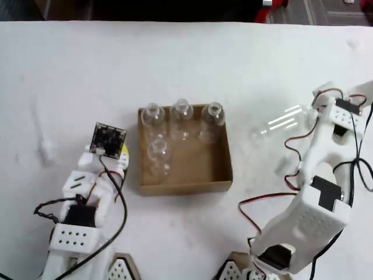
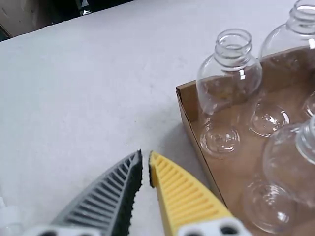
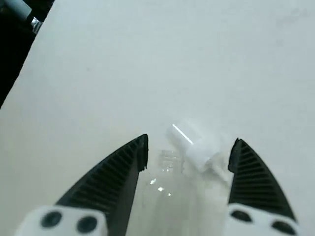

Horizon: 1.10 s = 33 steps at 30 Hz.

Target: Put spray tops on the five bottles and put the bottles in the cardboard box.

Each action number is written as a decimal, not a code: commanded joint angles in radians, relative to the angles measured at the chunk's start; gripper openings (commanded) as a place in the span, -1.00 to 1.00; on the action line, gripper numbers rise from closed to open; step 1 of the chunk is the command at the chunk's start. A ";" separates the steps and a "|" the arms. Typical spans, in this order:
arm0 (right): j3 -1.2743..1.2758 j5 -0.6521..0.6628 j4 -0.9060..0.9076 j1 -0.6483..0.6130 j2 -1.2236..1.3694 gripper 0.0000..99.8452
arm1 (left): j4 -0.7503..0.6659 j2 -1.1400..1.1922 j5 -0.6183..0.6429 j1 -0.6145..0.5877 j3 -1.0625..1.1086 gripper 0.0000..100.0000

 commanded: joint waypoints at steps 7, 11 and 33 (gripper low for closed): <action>-0.365 -0.014 0.257 -0.116 0.168 -0.52 | -0.028 0.005 -0.009 0.013 -0.006 -0.94; -0.493 -0.069 0.352 -0.097 0.280 -0.52 | -0.028 0.005 -0.009 0.013 -0.006 -0.94; -0.925 0.003 0.458 -0.065 0.584 -0.74 | -0.028 0.005 -0.009 0.013 -0.006 -0.94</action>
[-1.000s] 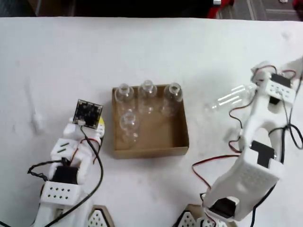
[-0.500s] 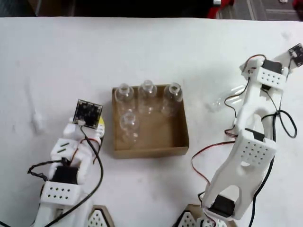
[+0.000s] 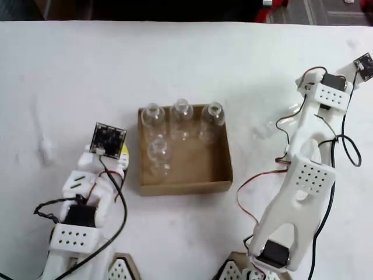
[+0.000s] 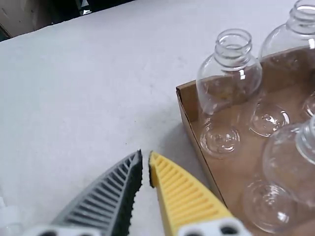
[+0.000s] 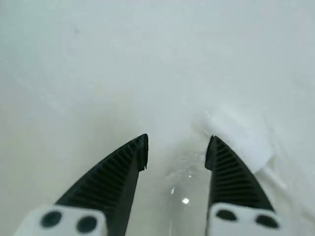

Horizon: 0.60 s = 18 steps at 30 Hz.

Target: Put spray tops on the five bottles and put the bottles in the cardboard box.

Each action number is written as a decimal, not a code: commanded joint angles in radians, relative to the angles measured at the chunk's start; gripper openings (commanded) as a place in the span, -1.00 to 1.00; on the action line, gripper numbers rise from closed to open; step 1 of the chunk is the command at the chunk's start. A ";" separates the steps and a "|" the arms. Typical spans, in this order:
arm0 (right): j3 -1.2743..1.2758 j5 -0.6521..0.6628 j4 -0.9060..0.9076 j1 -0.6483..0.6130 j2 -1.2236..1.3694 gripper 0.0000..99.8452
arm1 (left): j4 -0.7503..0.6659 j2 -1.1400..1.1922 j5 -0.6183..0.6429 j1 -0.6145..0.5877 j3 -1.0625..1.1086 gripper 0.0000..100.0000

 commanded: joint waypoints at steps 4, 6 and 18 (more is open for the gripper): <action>-0.091 0.069 0.008 0.002 0.018 -0.75 | -0.028 0.005 -0.009 0.013 -0.006 -0.94; -0.091 0.074 0.008 -0.005 0.021 -0.75 | -0.028 0.005 -0.009 0.013 -0.006 -0.94; -0.087 0.074 0.062 -0.005 0.025 -0.75 | -0.028 0.005 -0.009 0.013 -0.006 -0.94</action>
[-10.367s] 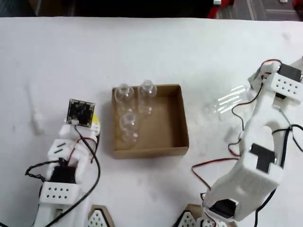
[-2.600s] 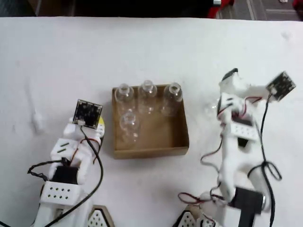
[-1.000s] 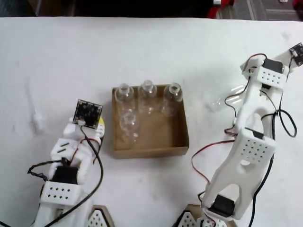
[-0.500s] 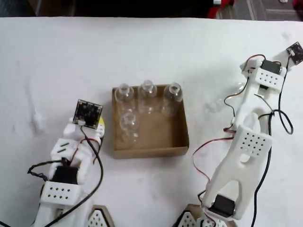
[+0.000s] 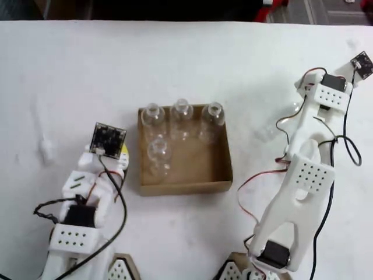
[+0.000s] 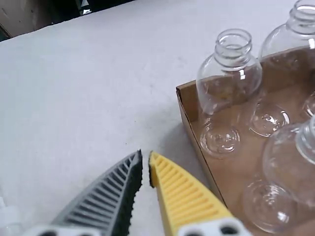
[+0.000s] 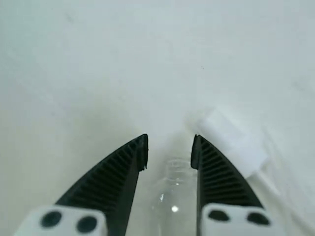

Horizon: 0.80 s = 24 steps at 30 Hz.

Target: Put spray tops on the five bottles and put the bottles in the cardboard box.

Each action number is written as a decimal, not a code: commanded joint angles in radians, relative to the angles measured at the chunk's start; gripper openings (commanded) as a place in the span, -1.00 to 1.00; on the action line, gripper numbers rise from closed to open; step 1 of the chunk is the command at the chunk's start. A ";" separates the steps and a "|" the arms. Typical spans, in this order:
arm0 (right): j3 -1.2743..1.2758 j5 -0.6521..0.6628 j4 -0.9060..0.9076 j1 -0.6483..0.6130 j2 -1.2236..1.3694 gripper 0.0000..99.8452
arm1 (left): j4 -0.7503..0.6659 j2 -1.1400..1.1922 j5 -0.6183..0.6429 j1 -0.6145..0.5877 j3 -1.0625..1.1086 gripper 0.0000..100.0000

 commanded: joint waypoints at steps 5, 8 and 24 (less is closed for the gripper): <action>-0.038 0.012 0.035 -0.005 -0.012 -0.75 | -0.028 0.005 -0.009 0.013 -0.006 -0.94; -0.038 0.012 0.059 -0.005 -0.012 -0.75 | -0.028 0.005 -0.009 0.013 -0.006 -0.94; -0.049 0.014 0.059 -0.016 0.025 -0.75 | -0.028 0.005 -0.009 0.013 -0.006 -0.94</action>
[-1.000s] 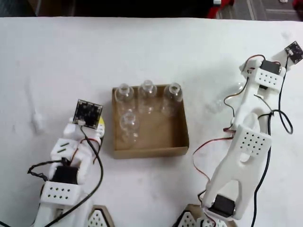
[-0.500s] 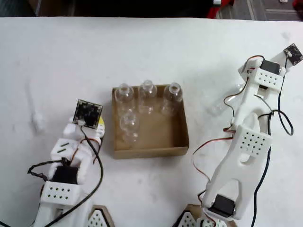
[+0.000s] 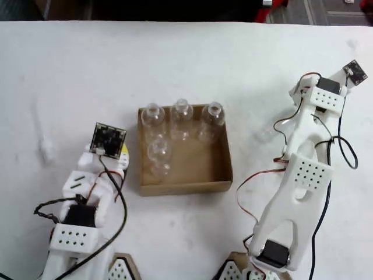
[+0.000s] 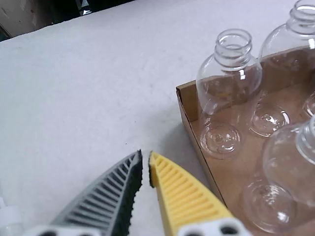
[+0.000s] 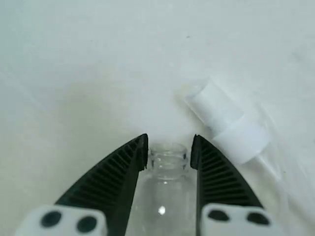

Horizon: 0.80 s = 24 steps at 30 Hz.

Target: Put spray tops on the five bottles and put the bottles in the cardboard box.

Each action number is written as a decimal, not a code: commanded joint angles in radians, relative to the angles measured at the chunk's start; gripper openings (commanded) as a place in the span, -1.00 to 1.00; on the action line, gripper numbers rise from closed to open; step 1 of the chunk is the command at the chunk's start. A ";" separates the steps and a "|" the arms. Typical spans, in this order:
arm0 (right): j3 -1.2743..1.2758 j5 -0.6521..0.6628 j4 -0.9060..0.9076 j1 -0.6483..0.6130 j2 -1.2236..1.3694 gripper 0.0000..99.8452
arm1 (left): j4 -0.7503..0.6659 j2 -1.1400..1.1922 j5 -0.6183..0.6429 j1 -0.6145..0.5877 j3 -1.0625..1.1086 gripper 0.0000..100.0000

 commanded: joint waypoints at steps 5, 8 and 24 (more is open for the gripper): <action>-0.043 0.005 0.005 -0.005 -0.031 -0.78 | -0.028 0.005 -0.009 0.013 -0.006 -0.94; -0.046 0.005 0.005 -0.005 -0.033 -0.89 | -0.028 0.005 -0.009 0.013 -0.006 -0.94; -0.152 0.006 0.127 -0.031 -0.030 -0.82 | -0.028 0.005 -0.009 0.013 -0.006 -0.94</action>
